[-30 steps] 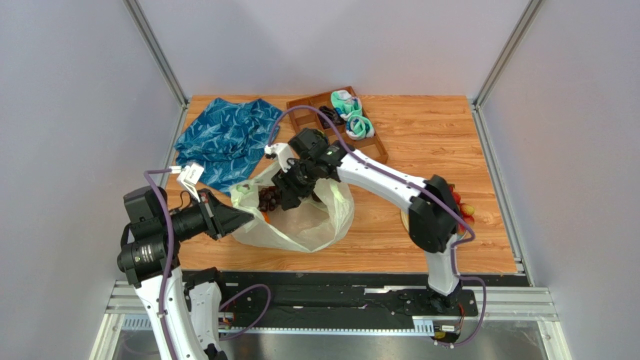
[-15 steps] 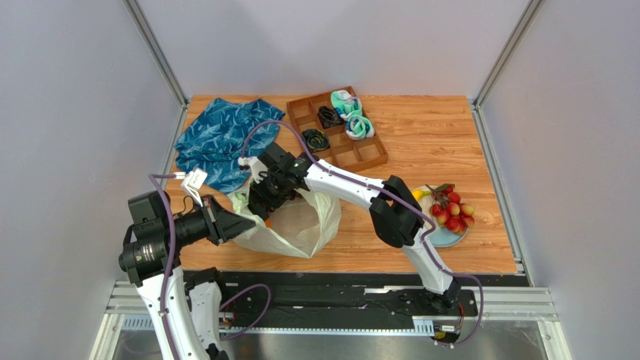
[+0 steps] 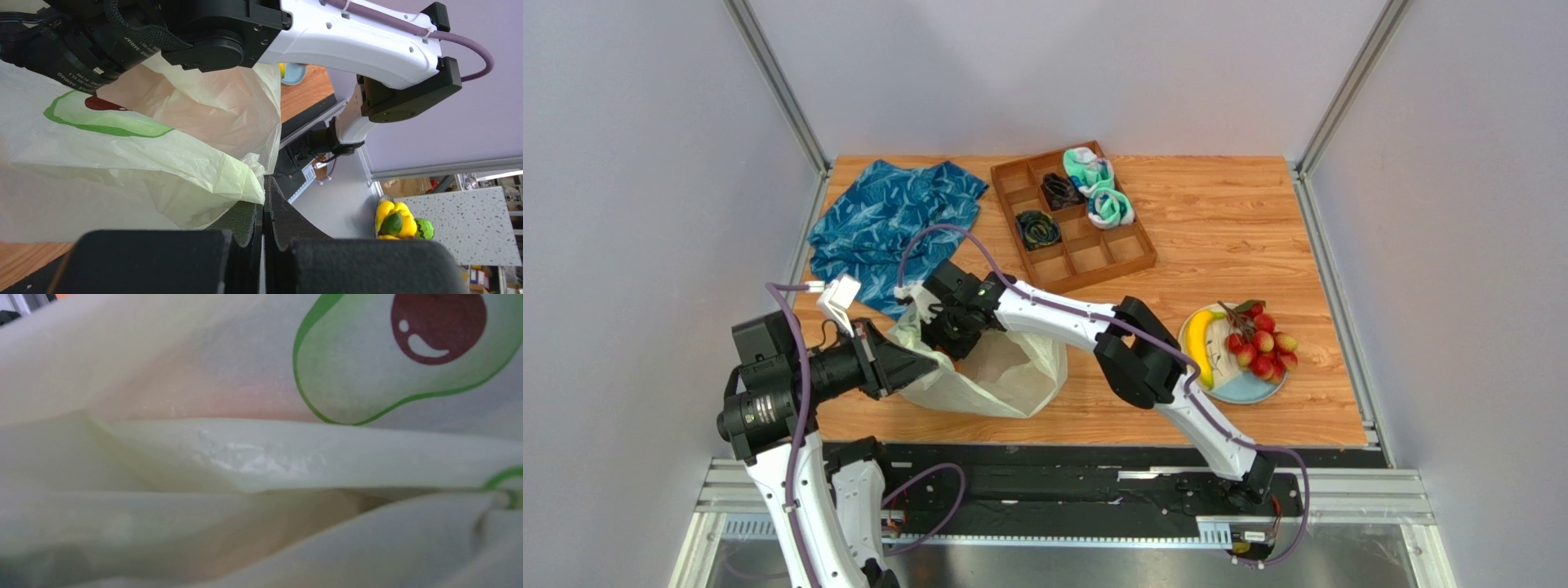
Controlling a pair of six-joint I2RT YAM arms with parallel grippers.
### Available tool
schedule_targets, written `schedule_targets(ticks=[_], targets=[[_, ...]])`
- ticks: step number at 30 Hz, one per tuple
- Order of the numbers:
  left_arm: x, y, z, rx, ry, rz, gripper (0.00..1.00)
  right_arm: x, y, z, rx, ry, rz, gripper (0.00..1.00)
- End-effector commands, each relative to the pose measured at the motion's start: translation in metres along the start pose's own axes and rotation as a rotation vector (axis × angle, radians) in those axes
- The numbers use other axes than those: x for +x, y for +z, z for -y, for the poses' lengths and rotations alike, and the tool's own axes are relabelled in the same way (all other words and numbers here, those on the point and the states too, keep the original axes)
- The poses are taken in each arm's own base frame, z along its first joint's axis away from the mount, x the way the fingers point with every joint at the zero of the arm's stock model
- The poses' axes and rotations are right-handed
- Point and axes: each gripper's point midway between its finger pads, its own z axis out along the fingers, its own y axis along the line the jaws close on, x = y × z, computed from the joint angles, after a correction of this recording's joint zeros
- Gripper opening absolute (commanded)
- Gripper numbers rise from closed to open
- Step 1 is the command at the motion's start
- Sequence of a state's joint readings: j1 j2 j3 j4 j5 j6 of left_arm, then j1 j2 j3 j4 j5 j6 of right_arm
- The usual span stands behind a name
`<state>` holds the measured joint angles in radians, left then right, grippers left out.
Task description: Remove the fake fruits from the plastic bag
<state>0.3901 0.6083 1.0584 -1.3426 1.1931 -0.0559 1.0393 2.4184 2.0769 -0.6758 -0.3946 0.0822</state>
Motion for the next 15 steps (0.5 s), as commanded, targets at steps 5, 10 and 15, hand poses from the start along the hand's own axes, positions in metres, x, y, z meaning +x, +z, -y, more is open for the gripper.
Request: schedule_targets(ticks=[5, 10, 15], targets=[[-0.001, 0.003, -0.005, 0.007, 0.007, 0.034, 0.0, -0.049, -0.118, 0.001, 0.025, -0.082, 0.154, 0.35], [-0.009, 0.01, -0.021, -0.008, -0.034, 0.059, 0.0, -0.042, -0.192, -0.015, -0.11, -0.102, 0.191, 0.37], [-0.021, 0.019, -0.041, 0.001, -0.068, 0.085, 0.0, -0.031, -0.272, -0.046, -0.22, -0.199, 0.251, 0.36]])
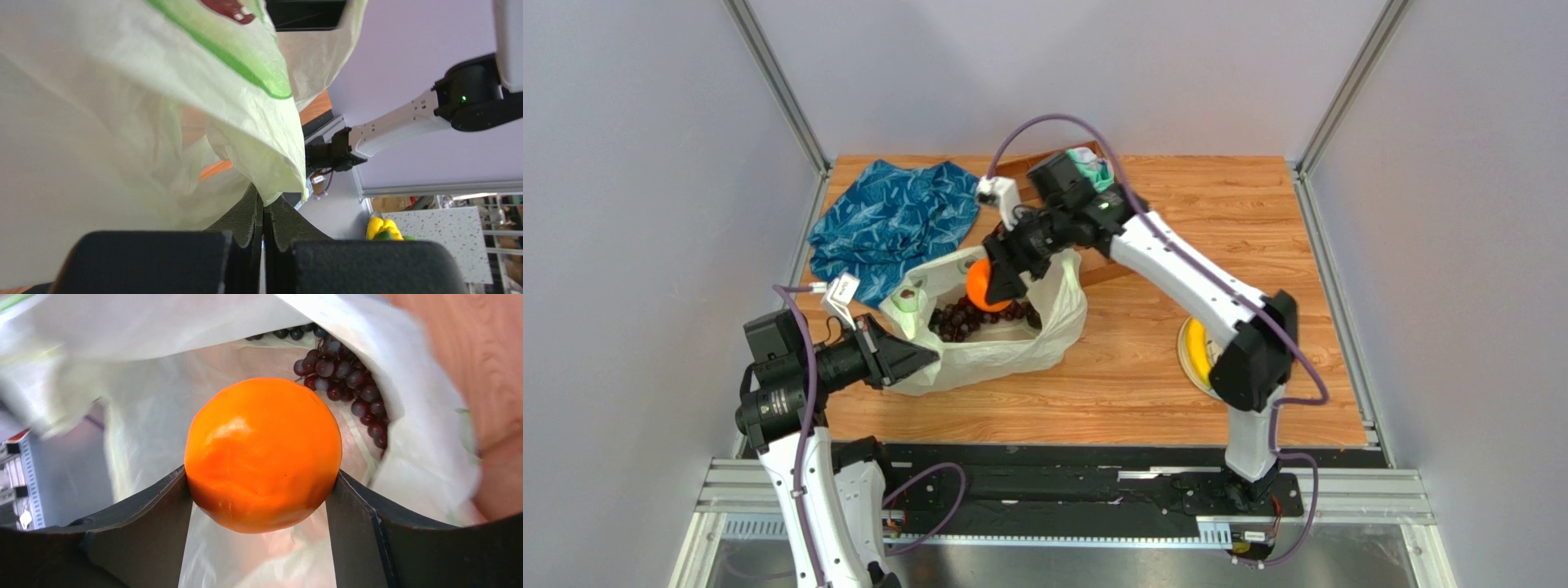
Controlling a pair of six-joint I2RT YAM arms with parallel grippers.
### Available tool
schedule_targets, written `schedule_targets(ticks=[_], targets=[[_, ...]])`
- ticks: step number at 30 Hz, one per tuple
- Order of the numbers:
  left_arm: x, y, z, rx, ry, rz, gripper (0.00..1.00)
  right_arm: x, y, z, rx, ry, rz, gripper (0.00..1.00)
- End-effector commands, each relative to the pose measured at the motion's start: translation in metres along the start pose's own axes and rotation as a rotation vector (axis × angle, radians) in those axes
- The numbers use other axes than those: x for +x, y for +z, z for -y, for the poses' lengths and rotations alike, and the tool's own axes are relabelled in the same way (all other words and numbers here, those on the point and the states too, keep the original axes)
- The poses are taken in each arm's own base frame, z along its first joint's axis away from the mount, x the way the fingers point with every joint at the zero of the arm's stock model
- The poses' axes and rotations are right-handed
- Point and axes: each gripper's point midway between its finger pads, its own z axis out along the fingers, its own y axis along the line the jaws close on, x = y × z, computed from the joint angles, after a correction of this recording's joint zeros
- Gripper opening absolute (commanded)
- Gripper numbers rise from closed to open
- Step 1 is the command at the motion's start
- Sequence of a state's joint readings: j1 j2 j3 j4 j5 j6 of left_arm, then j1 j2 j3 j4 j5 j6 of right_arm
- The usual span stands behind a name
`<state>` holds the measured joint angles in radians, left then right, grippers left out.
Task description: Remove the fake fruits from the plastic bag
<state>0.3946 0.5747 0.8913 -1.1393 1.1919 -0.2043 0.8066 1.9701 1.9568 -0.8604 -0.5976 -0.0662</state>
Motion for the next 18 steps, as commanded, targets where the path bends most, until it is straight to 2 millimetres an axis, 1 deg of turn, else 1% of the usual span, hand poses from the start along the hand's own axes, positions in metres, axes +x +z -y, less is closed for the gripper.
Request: schedule_targets(ticks=[1, 2, 3, 4, 5, 6, 7, 8, 9, 10, 11, 12, 13, 14, 15, 16, 17, 18], targets=[[-0.024, 0.006, -0.011, 0.002, 0.015, 0.06, 0.0, 0.001, -0.074, -0.059, -0.163, -0.138, 0.031, 0.36], [-0.027, 0.008, -0.015, 0.001, 0.032, 0.07, 0.0, 0.003, -0.085, -0.059, -0.146, -0.154, 0.036, 0.36], [-0.029, 0.009, -0.017, -0.005, 0.03, 0.076, 0.0, 0.01, -0.094, -0.056, -0.119, -0.16, 0.03, 0.36], [-0.031, 0.009, -0.019, -0.007, 0.029, 0.081, 0.0, 0.015, -0.114, -0.06, -0.09, -0.19, 0.039, 0.36], [-0.034, 0.011, -0.021, -0.002, 0.03, 0.089, 0.0, 0.022, -0.128, -0.046, -0.029, -0.175, 0.036, 0.36], [-0.035, 0.011, -0.022, -0.001, 0.03, 0.092, 0.0, 0.036, -0.143, -0.041, 0.008, -0.209, 0.023, 0.36], [-0.034, 0.012, -0.023, 0.001, 0.029, 0.094, 0.0, 0.057, -0.162, -0.022, 0.069, -0.157, -0.01, 0.36], [-0.035, 0.012, -0.023, 0.001, 0.033, 0.1, 0.0, 0.073, -0.175, -0.006, 0.14, -0.147, -0.04, 0.36], [-0.034, 0.012, -0.022, 0.002, 0.04, 0.104, 0.0, 0.089, -0.187, 0.003, 0.173, -0.131, -0.064, 0.36], [-0.032, 0.012, -0.024, 0.002, 0.038, 0.104, 0.0, 0.128, -0.209, 0.018, 0.213, -0.11, -0.123, 0.35], [-0.031, 0.012, -0.024, 0.002, 0.043, 0.107, 0.0, 0.151, -0.222, 0.029, 0.262, -0.099, -0.177, 0.35], [-0.028, 0.012, -0.022, 0.006, 0.05, 0.108, 0.0, 0.174, -0.23, 0.032, 0.273, -0.086, -0.225, 0.36], [-0.026, 0.013, -0.025, 0.003, 0.045, 0.11, 0.0, 0.213, -0.244, 0.035, 0.269, -0.092, -0.308, 0.36], [-0.025, 0.013, -0.026, 0.007, 0.038, 0.111, 0.0, 0.238, -0.254, 0.04, 0.305, -0.076, -0.384, 0.35], [-0.024, 0.013, -0.026, 0.006, 0.041, 0.118, 0.0, 0.254, -0.26, 0.043, 0.322, -0.071, -0.416, 0.35], [-0.024, 0.014, -0.029, 0.008, 0.042, 0.122, 0.0, 0.268, -0.268, 0.053, 0.367, -0.057, -0.43, 0.35], [-0.024, 0.015, -0.028, 0.01, 0.031, 0.125, 0.0, 0.294, -0.271, 0.057, 0.395, -0.056, -0.501, 0.35], [-0.024, 0.015, -0.029, 0.013, 0.032, 0.127, 0.0, 0.302, -0.274, 0.064, 0.429, -0.054, -0.521, 0.35]])
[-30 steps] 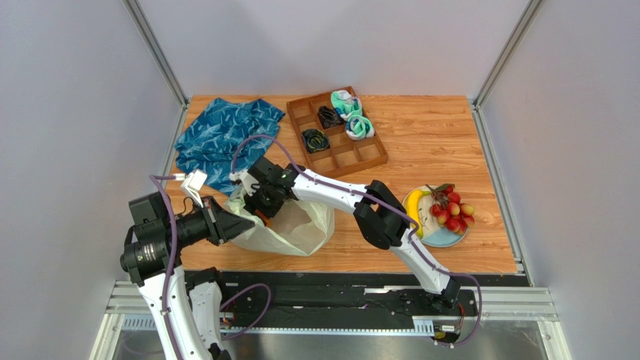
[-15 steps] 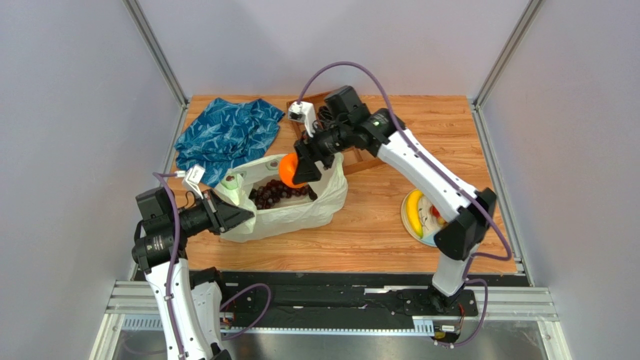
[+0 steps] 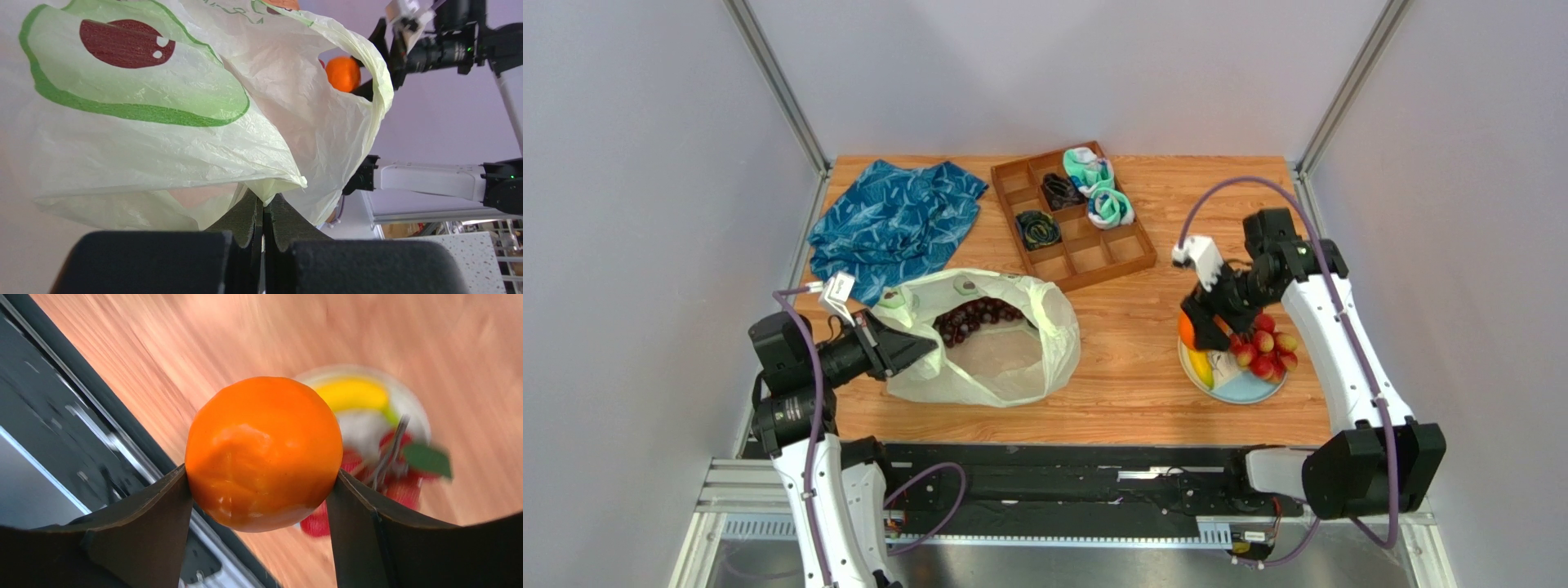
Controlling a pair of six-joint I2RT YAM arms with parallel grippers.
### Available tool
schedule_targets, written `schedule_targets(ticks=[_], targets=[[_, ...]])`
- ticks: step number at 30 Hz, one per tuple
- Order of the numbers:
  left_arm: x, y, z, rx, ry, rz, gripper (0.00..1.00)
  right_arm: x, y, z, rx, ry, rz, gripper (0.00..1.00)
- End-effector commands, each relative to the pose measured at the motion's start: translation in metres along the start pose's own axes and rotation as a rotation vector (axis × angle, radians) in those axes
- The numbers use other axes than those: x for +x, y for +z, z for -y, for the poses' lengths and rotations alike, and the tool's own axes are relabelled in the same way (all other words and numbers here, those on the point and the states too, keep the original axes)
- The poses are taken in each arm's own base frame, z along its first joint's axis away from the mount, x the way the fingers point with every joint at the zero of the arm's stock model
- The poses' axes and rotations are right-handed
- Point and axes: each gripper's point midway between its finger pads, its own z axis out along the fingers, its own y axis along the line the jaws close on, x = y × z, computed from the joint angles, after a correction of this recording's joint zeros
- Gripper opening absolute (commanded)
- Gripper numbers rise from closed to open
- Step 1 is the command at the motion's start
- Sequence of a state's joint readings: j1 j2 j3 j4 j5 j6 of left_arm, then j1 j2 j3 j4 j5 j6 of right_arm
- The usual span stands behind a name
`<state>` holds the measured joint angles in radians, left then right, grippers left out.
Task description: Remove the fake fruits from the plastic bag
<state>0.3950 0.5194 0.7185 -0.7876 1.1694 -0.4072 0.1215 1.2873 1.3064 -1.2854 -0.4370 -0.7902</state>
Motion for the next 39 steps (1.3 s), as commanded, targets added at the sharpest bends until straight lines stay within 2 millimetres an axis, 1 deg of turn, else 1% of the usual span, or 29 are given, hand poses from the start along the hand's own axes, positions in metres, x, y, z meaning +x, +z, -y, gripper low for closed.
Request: schedule_targets(ticks=[1, 2, 3, 4, 5, 10, 12, 13, 14, 16, 19, 20, 22, 23, 25, 28, 29, 30, 32, 33, 35, 36, 38, 39], targets=[[-0.009, 0.002, -0.001, 0.012, 0.021, 0.041, 0.0, 0.086, -0.007, 0.002, 0.051, -0.13, -0.268, 0.35], [-0.009, 0.002, -0.001, 0.013, 0.017, 0.039, 0.0, 0.093, -0.004, 0.007, 0.074, -0.141, -0.29, 0.35], [-0.01, 0.002, -0.001, 0.013, 0.015, 0.039, 0.0, 0.093, -0.001, 0.012, 0.093, -0.149, -0.287, 0.36], [-0.011, 0.002, -0.001, 0.014, 0.015, 0.038, 0.0, 0.086, 0.003, 0.024, 0.141, -0.159, -0.262, 0.36], [-0.011, 0.002, 0.0, 0.017, 0.016, 0.035, 0.0, 0.086, 0.006, 0.03, 0.16, -0.159, -0.263, 0.36], [-0.01, 0.003, -0.003, 0.012, 0.01, 0.034, 0.0, 0.081, 0.03, 0.058, 0.167, -0.123, -0.285, 0.37], [-0.009, 0.003, -0.004, 0.01, 0.01, 0.036, 0.0, 0.08, 0.036, 0.069, 0.186, -0.114, -0.297, 0.37], [-0.009, 0.003, -0.004, 0.009, 0.007, 0.035, 0.0, 0.084, 0.043, 0.071, 0.171, -0.098, -0.318, 0.38], [-0.008, 0.003, -0.004, 0.01, 0.007, 0.035, 0.0, 0.086, 0.044, 0.074, 0.18, -0.093, -0.331, 0.38], [-0.008, 0.002, -0.004, 0.005, 0.007, 0.037, 0.0, 0.09, 0.052, 0.079, 0.181, -0.08, -0.345, 0.41], [-0.008, 0.002, -0.004, -0.001, 0.012, 0.039, 0.0, 0.091, 0.057, 0.082, 0.19, -0.071, -0.352, 0.46], [-0.008, 0.002, -0.003, 0.0, 0.016, 0.04, 0.0, 0.092, 0.059, 0.082, 0.184, -0.061, -0.355, 0.53], [-0.009, 0.001, -0.002, -0.002, 0.025, 0.043, 0.0, 0.091, 0.061, 0.079, 0.167, -0.056, -0.361, 0.59], [-0.009, 0.002, -0.003, -0.006, 0.022, 0.043, 0.0, 0.089, 0.062, 0.077, 0.157, -0.047, -0.357, 0.99], [-0.008, 0.002, -0.004, -0.002, 0.019, 0.04, 0.0, 0.087, 0.062, 0.072, 0.14, -0.033, -0.356, 1.0], [-0.008, 0.002, -0.004, -0.004, 0.012, 0.039, 0.0, 0.079, 0.057, 0.069, 0.143, -0.014, -0.333, 1.0], [-0.008, 0.002, -0.003, 0.0, 0.012, 0.036, 0.0, 0.071, 0.052, 0.069, 0.154, -0.002, -0.31, 1.0], [-0.008, 0.002, -0.003, 0.002, 0.012, 0.035, 0.0, 0.067, 0.047, 0.063, 0.15, 0.003, -0.299, 1.0], [-0.008, 0.002, -0.003, 0.004, 0.011, 0.034, 0.0, 0.051, 0.036, 0.057, 0.159, 0.027, -0.257, 1.0], [-0.008, 0.002, -0.003, 0.004, 0.009, 0.034, 0.0, 0.031, 0.022, 0.05, 0.169, 0.052, -0.218, 1.0], [-0.007, 0.002, -0.004, 0.005, 0.009, 0.033, 0.0, 0.007, 0.01, 0.035, 0.15, 0.074, -0.168, 1.0], [-0.006, 0.002, -0.004, 0.005, 0.007, 0.031, 0.0, -0.02, -0.004, 0.022, 0.15, 0.06, -0.119, 1.0], [-0.006, 0.002, -0.003, 0.009, -0.001, 0.03, 0.0, -0.047, -0.012, 0.001, 0.114, 0.013, -0.057, 1.0], [-0.005, 0.002, -0.003, 0.012, -0.006, 0.028, 0.0, -0.07, -0.014, -0.015, 0.102, -0.028, -0.009, 1.0]])
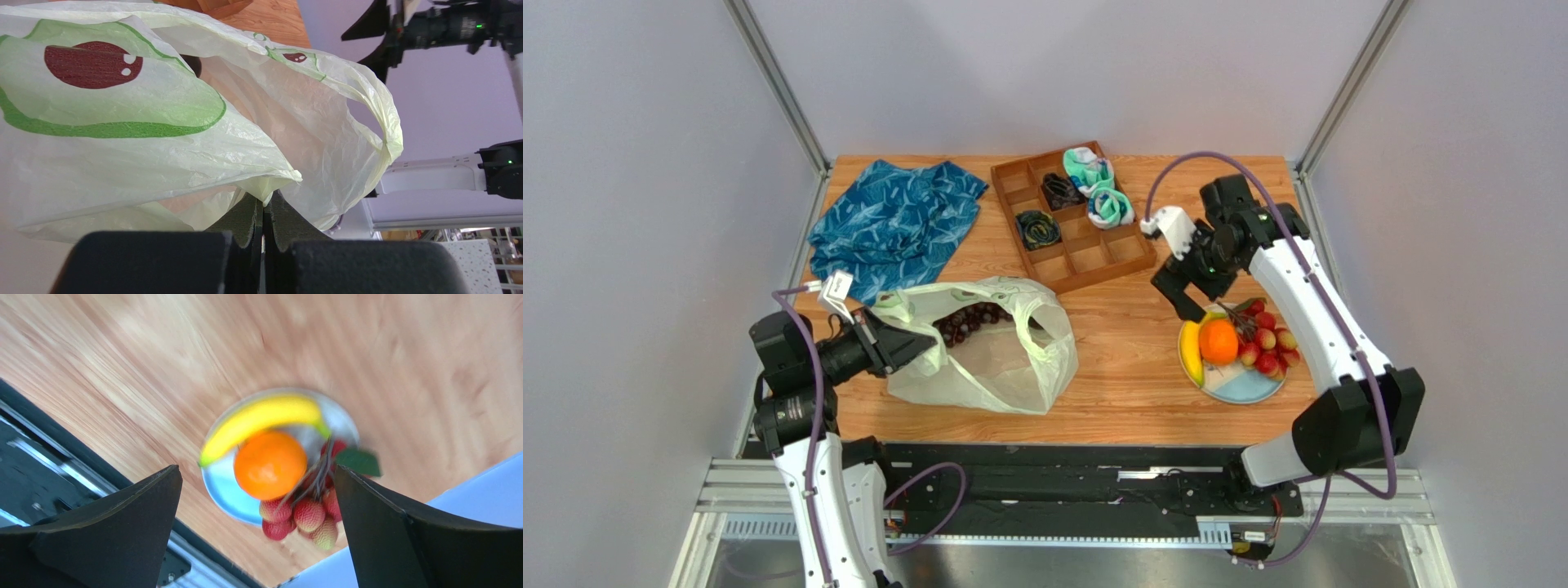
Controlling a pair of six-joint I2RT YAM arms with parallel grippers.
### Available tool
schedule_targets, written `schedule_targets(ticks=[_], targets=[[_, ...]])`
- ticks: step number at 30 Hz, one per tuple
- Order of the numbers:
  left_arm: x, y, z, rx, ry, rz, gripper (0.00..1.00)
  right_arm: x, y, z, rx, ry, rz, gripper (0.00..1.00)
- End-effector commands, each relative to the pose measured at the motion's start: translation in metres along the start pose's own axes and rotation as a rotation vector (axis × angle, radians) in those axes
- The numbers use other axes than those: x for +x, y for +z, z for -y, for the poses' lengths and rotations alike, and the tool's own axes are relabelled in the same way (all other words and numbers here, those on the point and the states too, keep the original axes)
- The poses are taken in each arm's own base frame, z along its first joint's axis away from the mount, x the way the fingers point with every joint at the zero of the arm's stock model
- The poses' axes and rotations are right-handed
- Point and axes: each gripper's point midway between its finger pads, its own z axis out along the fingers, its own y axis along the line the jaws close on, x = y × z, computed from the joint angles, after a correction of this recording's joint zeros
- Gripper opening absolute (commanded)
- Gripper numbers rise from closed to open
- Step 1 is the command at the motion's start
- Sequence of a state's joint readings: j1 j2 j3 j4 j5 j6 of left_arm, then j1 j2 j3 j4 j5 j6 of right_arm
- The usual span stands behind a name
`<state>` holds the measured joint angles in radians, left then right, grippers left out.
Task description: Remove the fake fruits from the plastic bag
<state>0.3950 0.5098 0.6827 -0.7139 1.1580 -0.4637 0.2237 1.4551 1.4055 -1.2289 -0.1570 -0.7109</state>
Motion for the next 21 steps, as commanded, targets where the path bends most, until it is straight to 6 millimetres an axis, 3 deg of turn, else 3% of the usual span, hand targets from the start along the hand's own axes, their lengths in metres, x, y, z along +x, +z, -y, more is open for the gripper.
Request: schedule_targets(ticks=[1, 3, 5, 6, 7, 10, 11, 12, 13, 15, 16, 17, 20, 21], targets=[[-0.001, -0.001, 0.005, 0.022, -0.001, 0.002, 0.0, -0.067, -0.058, -0.059, -0.056, -0.032, 0.211, 1.0], [0.0, -0.002, 0.006, 0.022, -0.012, -0.002, 0.0, -0.094, -0.067, -0.087, -0.112, -0.109, 0.28, 1.0], [0.001, -0.002, 0.007, 0.023, -0.013, -0.004, 0.0, -0.126, -0.088, -0.114, -0.193, -0.18, 0.399, 0.99], [0.002, -0.002, 0.007, 0.023, -0.013, -0.009, 0.0, -0.14, -0.097, -0.138, -0.239, -0.25, 0.442, 0.96], [0.001, -0.003, 0.008, 0.02, -0.006, -0.005, 0.0, -0.16, -0.11, -0.152, -0.276, -0.3, 0.497, 0.86], [0.003, -0.003, 0.007, 0.014, 0.0, -0.003, 0.0, -0.19, -0.129, -0.208, -0.388, -0.466, 0.564, 0.69], [0.003, -0.003, 0.007, 0.012, -0.001, -0.002, 0.0, -0.207, -0.133, -0.22, -0.404, -0.52, 0.596, 0.68], [0.003, -0.003, 0.007, 0.009, -0.002, 0.0, 0.0, -0.211, -0.134, -0.243, -0.441, -0.582, 0.605, 0.67], [0.003, -0.004, 0.007, 0.008, 0.005, 0.004, 0.0, -0.215, -0.129, -0.253, -0.455, -0.611, 0.604, 0.64], [0.004, -0.005, 0.009, 0.009, 0.016, 0.003, 0.0, -0.216, -0.098, -0.272, -0.485, -0.673, 0.556, 0.61], [0.004, -0.005, 0.01, 0.004, 0.019, 0.006, 0.0, -0.215, -0.084, -0.273, -0.482, -0.673, 0.532, 0.51], [0.004, -0.007, 0.012, -0.001, 0.015, 0.004, 0.0, -0.209, -0.053, -0.275, -0.488, -0.673, 0.478, 0.47], [0.006, -0.008, 0.017, 0.012, 0.005, -0.012, 0.0, -0.199, -0.006, -0.269, -0.443, -0.713, 0.397, 0.42], [0.006, -0.008, 0.018, 0.014, 0.013, -0.013, 0.0, -0.191, 0.02, -0.261, -0.403, -0.727, 0.332, 0.4]])
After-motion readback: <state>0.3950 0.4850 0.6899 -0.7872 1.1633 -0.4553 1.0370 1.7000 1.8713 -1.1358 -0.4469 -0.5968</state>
